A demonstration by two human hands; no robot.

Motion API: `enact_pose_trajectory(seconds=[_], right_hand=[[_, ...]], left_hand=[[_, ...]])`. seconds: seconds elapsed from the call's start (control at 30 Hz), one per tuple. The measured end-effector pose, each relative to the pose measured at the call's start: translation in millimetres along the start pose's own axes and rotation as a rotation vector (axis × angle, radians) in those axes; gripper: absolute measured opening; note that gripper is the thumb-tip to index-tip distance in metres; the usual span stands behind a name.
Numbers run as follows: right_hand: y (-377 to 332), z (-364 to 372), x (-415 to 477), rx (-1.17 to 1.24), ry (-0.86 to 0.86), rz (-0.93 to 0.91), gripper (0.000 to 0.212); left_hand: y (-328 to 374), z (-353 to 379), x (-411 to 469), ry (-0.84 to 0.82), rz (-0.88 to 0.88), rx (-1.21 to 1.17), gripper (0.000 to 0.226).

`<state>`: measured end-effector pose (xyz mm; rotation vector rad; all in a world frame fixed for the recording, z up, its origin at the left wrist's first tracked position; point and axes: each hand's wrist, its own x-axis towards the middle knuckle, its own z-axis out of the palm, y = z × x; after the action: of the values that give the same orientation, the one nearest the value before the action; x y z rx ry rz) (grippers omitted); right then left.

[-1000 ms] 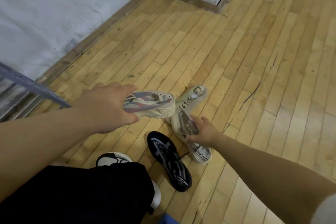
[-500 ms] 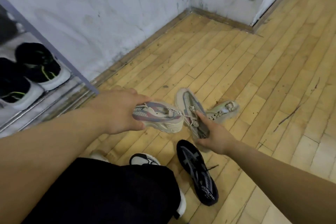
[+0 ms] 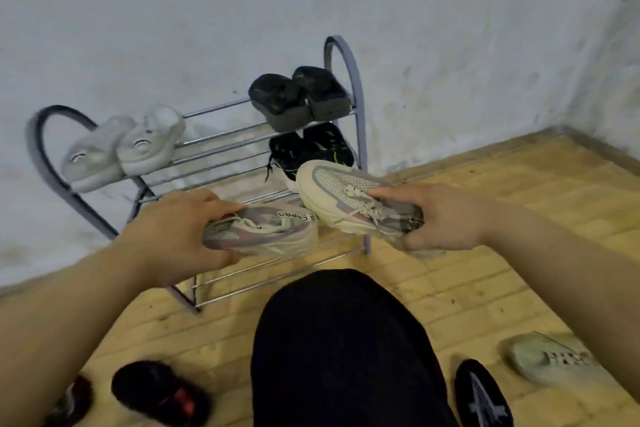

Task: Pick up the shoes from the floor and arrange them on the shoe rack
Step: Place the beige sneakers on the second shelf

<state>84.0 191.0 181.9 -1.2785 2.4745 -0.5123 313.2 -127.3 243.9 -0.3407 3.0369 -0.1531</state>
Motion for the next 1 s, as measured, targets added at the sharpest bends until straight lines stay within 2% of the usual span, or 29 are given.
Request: enact_pose_trajectory(seconds=[0.17, 0.4, 0.53, 0.67, 1.0], right_hand=[[-90.8, -2.4, 66.7, -0.088, -0.129, -0.084, 0.091], [-194.5, 34.8, 165.8, -0.169, -0.298, -0.090, 0.097], [-227.8, 74.6, 209.3, -0.155, -0.219, -0.006, 0.100], [-237.6, 116.4, 233.3, 0.086, -0.076, 0.033, 0.096], [-269.3, 142.2, 301.8, 0.212, 0.108, 0.094, 0.086]], left_hand=[[-77.4, 25.6, -50.9, 0.040, -0.187, -0.083, 0.085], [-159.7, 42.0, -79.7, -0.019, -0.302, -0.284, 0.083], [-176.5, 41.8, -81.0, -0.044, -0.295, -0.369, 0.076], [-191.6, 45.6, -71.4, -0.051, -0.304, -0.415, 0.075], [-218.9, 63.0, -54.5, -0.106, -0.307, -0.518, 0.074]])
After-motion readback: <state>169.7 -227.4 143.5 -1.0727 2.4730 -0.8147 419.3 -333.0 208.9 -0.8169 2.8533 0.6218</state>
